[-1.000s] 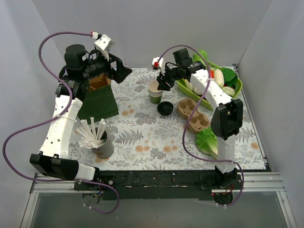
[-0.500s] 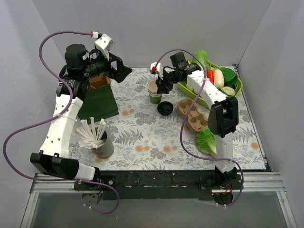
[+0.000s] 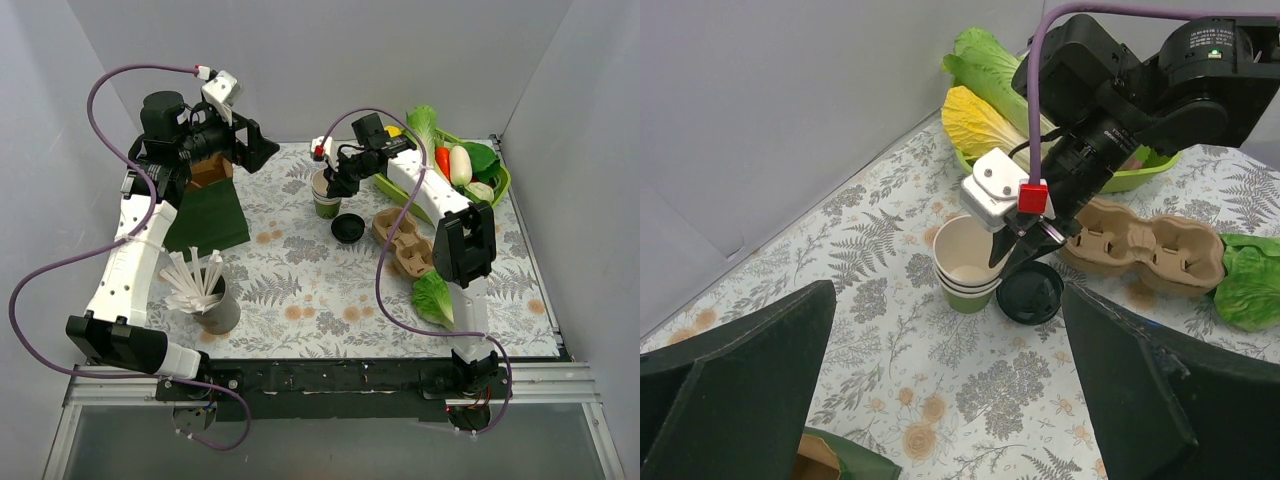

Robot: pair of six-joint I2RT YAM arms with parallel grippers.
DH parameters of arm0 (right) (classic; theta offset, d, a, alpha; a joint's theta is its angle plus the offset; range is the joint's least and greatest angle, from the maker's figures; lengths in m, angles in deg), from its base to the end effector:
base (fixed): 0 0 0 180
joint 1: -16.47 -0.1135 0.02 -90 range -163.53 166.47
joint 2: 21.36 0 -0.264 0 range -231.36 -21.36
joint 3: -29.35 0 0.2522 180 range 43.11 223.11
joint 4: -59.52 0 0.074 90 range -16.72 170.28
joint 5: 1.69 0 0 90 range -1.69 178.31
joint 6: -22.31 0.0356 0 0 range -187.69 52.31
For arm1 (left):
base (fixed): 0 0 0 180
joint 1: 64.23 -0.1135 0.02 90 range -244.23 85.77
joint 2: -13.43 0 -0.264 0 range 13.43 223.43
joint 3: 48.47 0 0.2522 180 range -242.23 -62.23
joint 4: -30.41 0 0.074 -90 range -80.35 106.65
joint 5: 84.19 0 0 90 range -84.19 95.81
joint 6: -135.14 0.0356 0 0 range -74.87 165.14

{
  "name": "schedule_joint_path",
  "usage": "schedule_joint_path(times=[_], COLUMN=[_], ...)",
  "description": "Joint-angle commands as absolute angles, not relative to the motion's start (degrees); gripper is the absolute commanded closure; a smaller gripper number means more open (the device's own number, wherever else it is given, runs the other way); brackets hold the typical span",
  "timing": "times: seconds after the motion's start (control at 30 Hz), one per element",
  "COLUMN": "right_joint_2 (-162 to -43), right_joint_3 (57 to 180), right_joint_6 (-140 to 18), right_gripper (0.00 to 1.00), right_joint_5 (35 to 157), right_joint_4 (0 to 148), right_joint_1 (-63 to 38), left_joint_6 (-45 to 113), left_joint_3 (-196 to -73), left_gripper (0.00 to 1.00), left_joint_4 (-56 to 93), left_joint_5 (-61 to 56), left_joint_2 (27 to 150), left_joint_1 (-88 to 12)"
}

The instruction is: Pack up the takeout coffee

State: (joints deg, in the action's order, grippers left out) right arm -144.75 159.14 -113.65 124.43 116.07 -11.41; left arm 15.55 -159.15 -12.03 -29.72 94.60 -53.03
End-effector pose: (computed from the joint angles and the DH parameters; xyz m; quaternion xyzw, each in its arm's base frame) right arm 0.4160 0.2438 0.2831 -0.6214 0.6511 0.2369 0.3658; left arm 0.2896 -0.0784 0.4756 0.0686 0.7657 -0.4305 0.4729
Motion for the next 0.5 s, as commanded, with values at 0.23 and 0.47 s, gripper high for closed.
schedule_joint_path(times=[0.23,0.47], right_joint_2=[-144.58,-144.85], right_joint_3=[161.50,161.15], right_joint_6=[-113.66,-113.57], right_gripper=[0.84,0.87], right_joint_5=[124.43,123.11], right_joint_4=[116.26,116.17], right_joint_1=[-11.57,-11.66], left_joint_6=[14.29,13.76], left_joint_3=[-157.94,-156.45], left_gripper=[0.02,0.02], left_joint_4=[-11.04,-10.68], left_joint_5=[-31.62,-31.37], left_joint_2=[93.85,93.94], left_joint_1=[-53.07,-53.07])
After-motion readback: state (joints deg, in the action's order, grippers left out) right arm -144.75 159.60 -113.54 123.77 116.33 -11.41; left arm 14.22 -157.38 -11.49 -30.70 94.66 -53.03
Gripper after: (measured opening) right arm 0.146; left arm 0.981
